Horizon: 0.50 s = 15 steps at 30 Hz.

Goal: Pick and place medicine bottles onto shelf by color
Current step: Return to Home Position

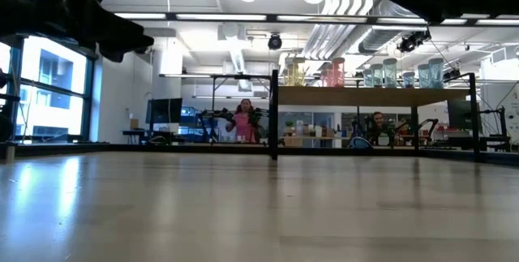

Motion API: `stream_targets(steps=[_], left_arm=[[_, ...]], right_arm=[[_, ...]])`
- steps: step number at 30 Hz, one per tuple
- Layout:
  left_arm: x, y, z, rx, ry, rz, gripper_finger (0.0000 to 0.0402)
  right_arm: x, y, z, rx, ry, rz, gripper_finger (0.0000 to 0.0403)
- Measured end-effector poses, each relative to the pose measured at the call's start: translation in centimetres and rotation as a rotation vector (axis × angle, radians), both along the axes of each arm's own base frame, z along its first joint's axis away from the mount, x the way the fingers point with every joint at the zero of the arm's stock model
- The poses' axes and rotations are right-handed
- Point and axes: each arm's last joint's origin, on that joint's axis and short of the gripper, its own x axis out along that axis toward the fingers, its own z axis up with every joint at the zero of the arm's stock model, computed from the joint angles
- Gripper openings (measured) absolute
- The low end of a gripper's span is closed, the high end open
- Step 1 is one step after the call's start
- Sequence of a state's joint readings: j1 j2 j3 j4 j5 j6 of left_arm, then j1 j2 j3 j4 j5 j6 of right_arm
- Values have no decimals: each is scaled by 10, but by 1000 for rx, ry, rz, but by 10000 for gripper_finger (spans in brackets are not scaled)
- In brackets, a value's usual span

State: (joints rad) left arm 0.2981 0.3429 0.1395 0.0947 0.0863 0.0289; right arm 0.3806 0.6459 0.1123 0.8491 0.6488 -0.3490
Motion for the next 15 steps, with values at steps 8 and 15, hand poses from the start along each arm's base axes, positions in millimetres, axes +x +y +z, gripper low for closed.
stream_targets(steps=[8,15], left_arm=[[-5,-1,-11,16,-20,8,209],[-9,-3,-10,-2,-51,-5,209]], right_arm=[[-3,3,-10,-14,107,38,181],[-8,2,-15,35,160,59,181]])
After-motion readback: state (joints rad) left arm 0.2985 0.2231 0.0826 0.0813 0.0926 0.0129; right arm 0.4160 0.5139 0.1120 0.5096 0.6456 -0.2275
